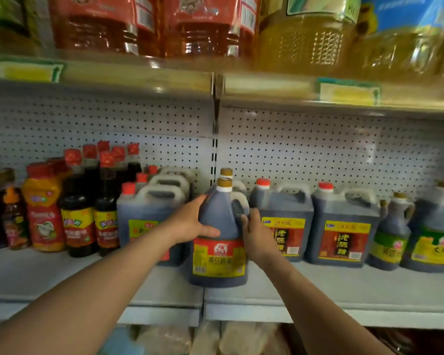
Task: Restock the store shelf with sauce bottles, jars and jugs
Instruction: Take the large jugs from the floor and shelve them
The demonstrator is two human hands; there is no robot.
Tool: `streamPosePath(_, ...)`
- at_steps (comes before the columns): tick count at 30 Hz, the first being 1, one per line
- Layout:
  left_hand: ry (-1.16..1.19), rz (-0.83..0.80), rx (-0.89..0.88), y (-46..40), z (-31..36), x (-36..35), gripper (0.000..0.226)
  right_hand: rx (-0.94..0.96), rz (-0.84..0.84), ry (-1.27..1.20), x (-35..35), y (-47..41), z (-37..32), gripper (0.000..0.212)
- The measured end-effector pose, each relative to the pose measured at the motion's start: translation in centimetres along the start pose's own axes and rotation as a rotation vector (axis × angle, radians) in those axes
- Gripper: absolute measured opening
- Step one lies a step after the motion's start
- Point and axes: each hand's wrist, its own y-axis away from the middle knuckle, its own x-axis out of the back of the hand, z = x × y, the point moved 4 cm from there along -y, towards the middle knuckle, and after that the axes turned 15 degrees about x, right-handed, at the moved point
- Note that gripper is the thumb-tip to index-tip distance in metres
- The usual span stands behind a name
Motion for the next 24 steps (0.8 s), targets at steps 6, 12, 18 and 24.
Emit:
streamPosePath(6, -0.01, 0.011, -0.02, -0.4, -0.3, -0.2, 0.101, -0.032, -0.019, 0.024, -0.1, 0.0, -0.3, 0.03)
streamPosePath(12, 0.006, 0.0, -0.023, -1.1, -0.8, -0.3, 0.102, -0.033, -0.047, 0.011, 0.0, 0.0, -0.7, 0.031)
streamPosePath(18, 0.014, -0.029, -0.018, -1.3, -0.9, -0.2, 0.107, -0.022, -0.047, 0.046, 0.0, 0.0, -0.8, 0.03)
streamPosePath(24, -0.002, -0.05, -0.011, -1.5, -0.6, 0.0, 0.106, -0.02, -0.034, 0.036, 0.2, 0.0, -0.8, 0.033)
